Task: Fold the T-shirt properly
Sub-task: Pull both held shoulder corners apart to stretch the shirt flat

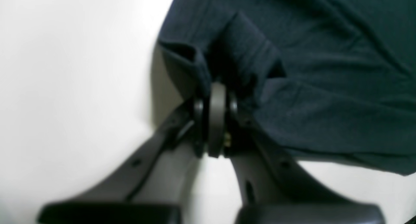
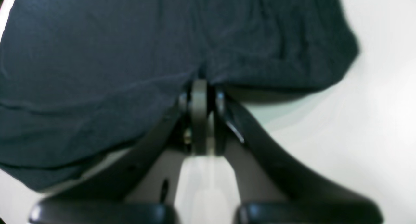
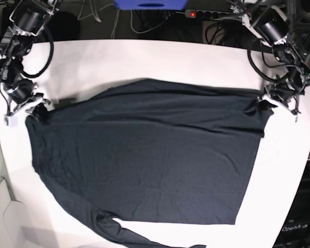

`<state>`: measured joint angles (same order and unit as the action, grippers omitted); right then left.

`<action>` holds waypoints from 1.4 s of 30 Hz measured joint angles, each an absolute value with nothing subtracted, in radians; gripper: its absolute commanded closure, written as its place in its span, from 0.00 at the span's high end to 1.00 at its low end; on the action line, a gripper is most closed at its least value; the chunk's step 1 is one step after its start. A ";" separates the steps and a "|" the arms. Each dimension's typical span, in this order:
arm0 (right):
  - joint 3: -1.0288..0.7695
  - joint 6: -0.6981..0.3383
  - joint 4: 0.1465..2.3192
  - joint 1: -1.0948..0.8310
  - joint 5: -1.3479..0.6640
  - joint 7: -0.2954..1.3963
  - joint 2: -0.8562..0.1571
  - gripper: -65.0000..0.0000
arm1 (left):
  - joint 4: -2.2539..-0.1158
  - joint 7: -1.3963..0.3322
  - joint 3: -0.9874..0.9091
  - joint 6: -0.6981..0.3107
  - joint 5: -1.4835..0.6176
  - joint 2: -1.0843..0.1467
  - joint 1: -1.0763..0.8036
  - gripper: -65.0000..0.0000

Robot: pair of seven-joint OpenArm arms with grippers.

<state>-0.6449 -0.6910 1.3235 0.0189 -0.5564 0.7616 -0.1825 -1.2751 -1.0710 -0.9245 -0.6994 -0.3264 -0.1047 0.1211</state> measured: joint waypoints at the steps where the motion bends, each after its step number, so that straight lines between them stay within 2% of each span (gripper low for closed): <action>1: -0.646 -0.691 1.324 0.025 -0.556 0.760 -0.183 0.01 | -1.275 -1.071 -0.923 -0.699 -0.327 -0.104 0.135 0.00; 12: -0.644 -0.691 1.321 0.057 -0.558 0.759 -0.186 0.01 | -1.127 -1.066 -0.926 -0.699 -0.326 -0.133 0.210 0.00; 42: -0.646 -0.691 1.317 -0.028 -0.557 0.752 -0.184 0.02 | -1.135 -1.111 -0.926 -0.700 -0.348 -0.169 0.180 0.00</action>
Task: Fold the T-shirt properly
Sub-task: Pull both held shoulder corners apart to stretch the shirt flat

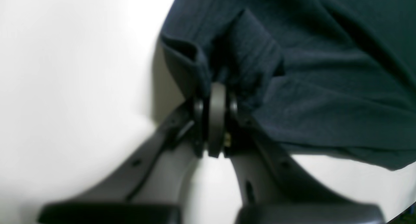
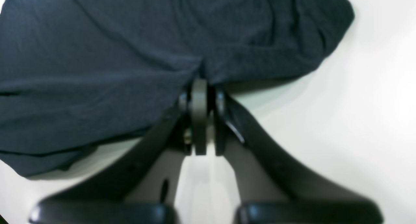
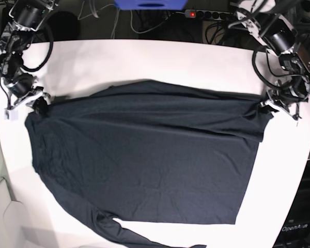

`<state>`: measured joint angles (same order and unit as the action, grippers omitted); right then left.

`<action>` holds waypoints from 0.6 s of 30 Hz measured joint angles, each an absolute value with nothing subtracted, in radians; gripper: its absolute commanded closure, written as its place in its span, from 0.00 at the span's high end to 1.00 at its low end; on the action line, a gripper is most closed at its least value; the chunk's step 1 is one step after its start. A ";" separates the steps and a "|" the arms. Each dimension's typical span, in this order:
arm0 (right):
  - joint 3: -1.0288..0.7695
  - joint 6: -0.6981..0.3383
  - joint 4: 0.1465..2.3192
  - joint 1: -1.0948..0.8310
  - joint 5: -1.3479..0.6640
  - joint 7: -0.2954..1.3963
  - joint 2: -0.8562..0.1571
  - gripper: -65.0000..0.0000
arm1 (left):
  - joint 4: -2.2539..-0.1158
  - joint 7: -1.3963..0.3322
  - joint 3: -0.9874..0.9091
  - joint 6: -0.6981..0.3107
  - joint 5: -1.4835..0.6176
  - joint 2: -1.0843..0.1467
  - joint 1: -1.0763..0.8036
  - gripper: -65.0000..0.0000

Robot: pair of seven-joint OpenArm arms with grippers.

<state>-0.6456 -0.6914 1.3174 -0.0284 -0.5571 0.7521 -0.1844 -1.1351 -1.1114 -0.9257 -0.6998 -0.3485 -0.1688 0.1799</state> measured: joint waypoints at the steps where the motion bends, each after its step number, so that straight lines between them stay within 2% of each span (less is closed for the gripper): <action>1: -0.646 -0.691 1.318 -0.029 -0.557 0.752 -0.182 0.02 | -1.135 -1.111 -0.926 -0.700 -0.348 -0.169 0.180 0.00; 18: -0.645 -0.691 1.317 -0.109 -0.558 0.746 -0.180 0.02 | -1.141 -1.085 -0.921 -0.703 -0.374 -0.172 0.141 0.00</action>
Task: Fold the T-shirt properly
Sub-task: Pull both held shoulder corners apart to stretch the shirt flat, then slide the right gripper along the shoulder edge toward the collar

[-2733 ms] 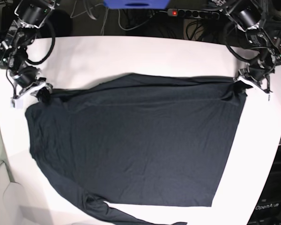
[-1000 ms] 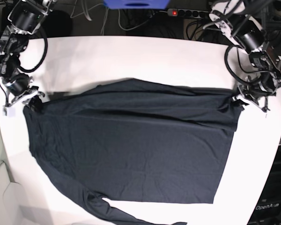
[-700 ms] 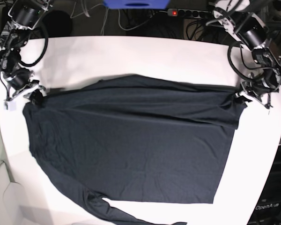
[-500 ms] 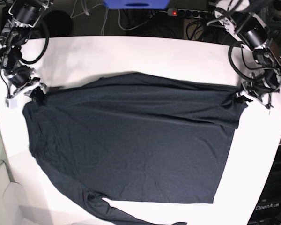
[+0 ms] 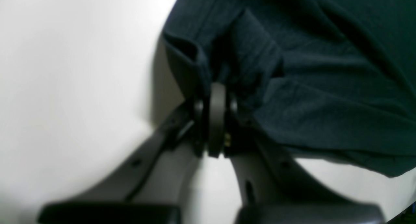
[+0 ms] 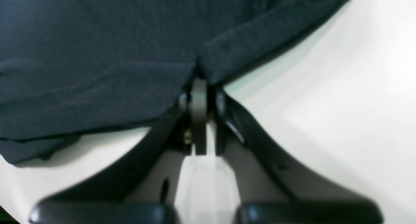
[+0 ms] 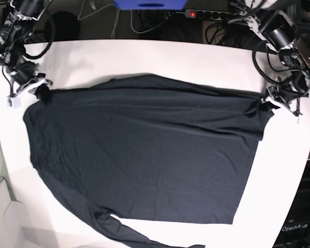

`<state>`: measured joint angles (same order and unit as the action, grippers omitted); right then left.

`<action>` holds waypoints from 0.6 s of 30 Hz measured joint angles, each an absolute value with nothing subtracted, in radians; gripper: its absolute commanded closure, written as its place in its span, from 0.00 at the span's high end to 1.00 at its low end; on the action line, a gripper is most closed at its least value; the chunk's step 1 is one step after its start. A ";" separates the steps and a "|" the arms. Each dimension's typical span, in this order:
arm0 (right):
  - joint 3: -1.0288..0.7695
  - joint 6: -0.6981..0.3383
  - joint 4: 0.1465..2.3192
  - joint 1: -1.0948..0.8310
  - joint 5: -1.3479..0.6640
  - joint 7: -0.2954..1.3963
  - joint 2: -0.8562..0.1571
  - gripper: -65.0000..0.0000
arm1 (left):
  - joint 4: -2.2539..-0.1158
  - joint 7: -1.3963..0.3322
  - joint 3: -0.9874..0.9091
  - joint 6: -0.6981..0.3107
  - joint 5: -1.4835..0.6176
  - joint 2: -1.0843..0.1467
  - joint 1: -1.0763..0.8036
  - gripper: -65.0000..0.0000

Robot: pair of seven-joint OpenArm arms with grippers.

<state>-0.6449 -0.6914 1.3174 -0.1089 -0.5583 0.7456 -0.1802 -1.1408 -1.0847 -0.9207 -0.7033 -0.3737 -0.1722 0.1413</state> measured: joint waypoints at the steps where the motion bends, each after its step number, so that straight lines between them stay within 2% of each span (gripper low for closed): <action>1: -0.645 -0.691 1.317 -0.109 -0.558 0.749 -0.181 0.02 | -1.142 -1.082 -0.921 -0.703 -0.374 -0.172 0.137 0.00; 3: -0.645 -0.691 1.317 -0.109 -0.559 0.749 -0.183 0.03 | -1.143 -1.074 -0.921 -0.704 -0.383 -0.172 0.130 0.00; 14: -0.648 -0.691 1.318 -0.110 -0.566 0.739 -0.185 0.39 | -1.145 -1.069 -0.921 -0.704 -0.387 -0.175 0.119 0.00; 18: -0.651 -0.691 1.338 -0.138 -0.580 0.733 -0.184 0.43 | -1.145 -1.068 -0.921 -0.704 -0.387 -0.175 0.119 0.00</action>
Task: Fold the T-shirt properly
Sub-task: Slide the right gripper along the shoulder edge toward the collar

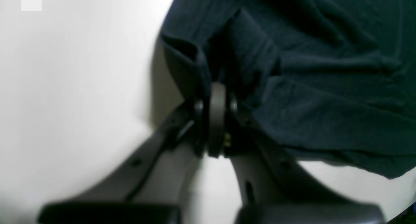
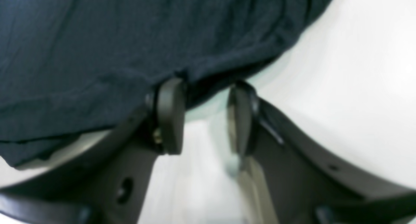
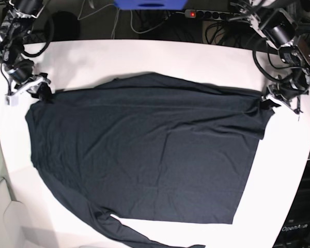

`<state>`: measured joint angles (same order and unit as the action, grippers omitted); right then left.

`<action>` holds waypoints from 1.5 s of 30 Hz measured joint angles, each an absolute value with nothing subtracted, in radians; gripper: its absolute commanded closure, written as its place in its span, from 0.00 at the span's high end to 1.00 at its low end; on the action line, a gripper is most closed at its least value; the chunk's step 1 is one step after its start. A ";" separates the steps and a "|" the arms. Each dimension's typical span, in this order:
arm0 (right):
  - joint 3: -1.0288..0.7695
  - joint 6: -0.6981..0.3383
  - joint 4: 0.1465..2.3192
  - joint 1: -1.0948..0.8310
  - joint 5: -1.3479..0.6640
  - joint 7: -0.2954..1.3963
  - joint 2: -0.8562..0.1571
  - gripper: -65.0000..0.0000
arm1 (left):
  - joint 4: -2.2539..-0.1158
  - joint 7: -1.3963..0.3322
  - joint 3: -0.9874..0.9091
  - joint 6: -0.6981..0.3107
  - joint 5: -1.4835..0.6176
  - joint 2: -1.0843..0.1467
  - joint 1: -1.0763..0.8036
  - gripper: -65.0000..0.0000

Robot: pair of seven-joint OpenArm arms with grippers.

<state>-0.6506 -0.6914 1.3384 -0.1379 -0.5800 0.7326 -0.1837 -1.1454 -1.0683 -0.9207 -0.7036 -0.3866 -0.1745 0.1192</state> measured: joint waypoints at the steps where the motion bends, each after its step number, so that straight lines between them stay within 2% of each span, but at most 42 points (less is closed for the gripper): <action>1: -0.653 -0.691 1.352 -0.144 -0.570 0.735 -0.181 0.43 | -1.145 -1.068 -0.921 -0.704 -0.387 -0.175 0.119 0.00; 9: -0.693 -0.691 1.479 -0.190 -0.557 0.793 -0.080 0.44 | -1.145 -1.068 -0.921 -0.707 -0.388 -0.174 0.117 0.00; 25: -0.675 -0.691 1.496 -0.215 -0.600 0.761 0.100 0.44 | -1.147 -1.066 -0.921 -0.707 -0.387 -0.172 0.117 0.00; 33: -0.570 -0.702 1.497 -0.242 -0.611 0.749 0.137 0.43 | -1.147 -1.065 -0.921 -0.707 -0.387 -0.171 0.117 0.00; 45: -0.532 -0.702 1.466 -0.192 -0.596 0.758 0.144 0.43 | -1.147 -1.065 -0.921 -0.707 -0.387 -0.171 0.117 0.00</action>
<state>-0.5320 -0.7025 1.4658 -0.1917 -0.5957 0.7582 0.1444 -1.1465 -1.0649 -0.9211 -0.7071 -0.3866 -0.1711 0.1173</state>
